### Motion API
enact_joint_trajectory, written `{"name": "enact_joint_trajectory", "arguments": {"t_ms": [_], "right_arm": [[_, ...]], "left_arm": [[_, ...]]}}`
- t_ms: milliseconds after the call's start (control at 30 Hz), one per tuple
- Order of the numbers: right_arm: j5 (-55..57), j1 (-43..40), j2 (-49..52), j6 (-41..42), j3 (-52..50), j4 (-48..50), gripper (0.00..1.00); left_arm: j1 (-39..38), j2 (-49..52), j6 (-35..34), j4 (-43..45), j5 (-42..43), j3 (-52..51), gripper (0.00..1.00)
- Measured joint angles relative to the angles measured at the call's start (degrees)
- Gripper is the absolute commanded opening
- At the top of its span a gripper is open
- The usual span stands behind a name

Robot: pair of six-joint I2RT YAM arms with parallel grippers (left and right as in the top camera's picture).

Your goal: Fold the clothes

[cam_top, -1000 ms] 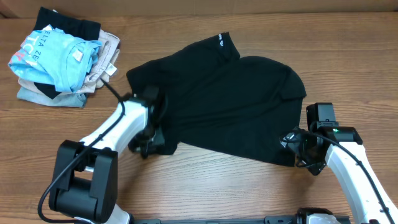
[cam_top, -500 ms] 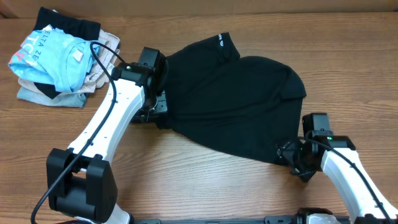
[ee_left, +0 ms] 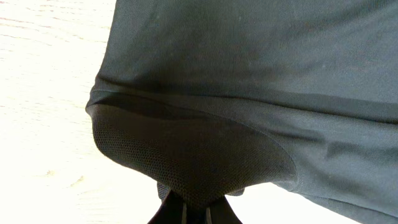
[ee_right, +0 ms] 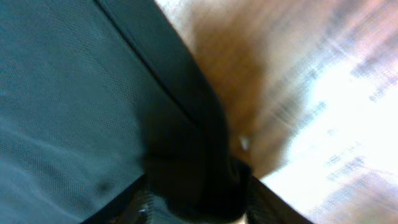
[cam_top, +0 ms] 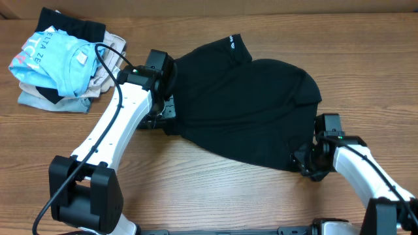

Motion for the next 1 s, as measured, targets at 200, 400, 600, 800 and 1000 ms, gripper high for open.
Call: {"name": "enact_joint_trajectory", "arguments": {"t_ms": [200, 400, 600, 800, 1000], "right_arm": [[-0.85, -0.42, 1.27, -0.22, 1.09, 0.48, 0.04], [-1.07, -3.85, 0.76, -4.79, 8.28, -11.91, 0.04], [-1.64, -10.27, -3.87, -12.44, 37.20, -24.85, 0.04], [-2.99, -15.58, -6.03, -18.10, 68.08, -34.34, 0.04], [-3.17, -16.90, -7.32, -20.41, 87.23, -42.16, 0.04]], "left_arm": [[0.17, 0.02, 0.66, -1.31, 0.00, 0.96, 0.04], [3.26, 0.24, 2.14, -7.50, 0.07, 13.14, 0.04], [7.28, 0.35, 5.09, -11.67, 0.63, 35.82, 0.04], [8.61, 0.35, 7.04, -13.64, 1.95, 56.98, 0.04], [8.61, -0.96, 9.90, -14.78, 2.38, 74.93, 0.04]]}}
